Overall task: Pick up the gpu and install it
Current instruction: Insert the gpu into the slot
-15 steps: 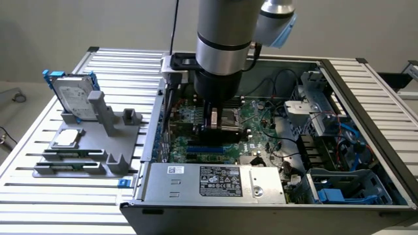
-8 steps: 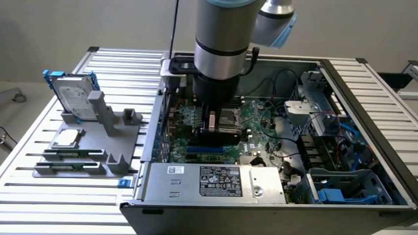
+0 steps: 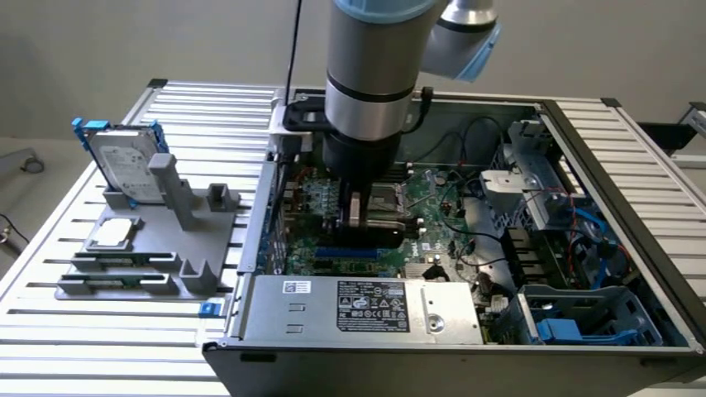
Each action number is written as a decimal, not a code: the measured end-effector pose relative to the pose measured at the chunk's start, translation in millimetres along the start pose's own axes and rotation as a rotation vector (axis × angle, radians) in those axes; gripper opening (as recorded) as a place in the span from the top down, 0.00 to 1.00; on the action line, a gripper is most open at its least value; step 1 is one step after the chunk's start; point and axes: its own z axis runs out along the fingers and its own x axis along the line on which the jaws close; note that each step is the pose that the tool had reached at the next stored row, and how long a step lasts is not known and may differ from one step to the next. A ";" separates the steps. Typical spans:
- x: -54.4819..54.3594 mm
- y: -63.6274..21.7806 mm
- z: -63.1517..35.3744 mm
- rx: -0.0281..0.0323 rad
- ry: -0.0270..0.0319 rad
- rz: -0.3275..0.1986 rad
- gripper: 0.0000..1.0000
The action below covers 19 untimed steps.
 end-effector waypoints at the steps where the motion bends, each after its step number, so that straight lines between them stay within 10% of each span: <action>1: 0.0 0.0 0.8 0.0000 -0.0001 0.000 0.73; 19: 0.8 0.5 11.6 -0.0001 -0.0001 0.001 0.73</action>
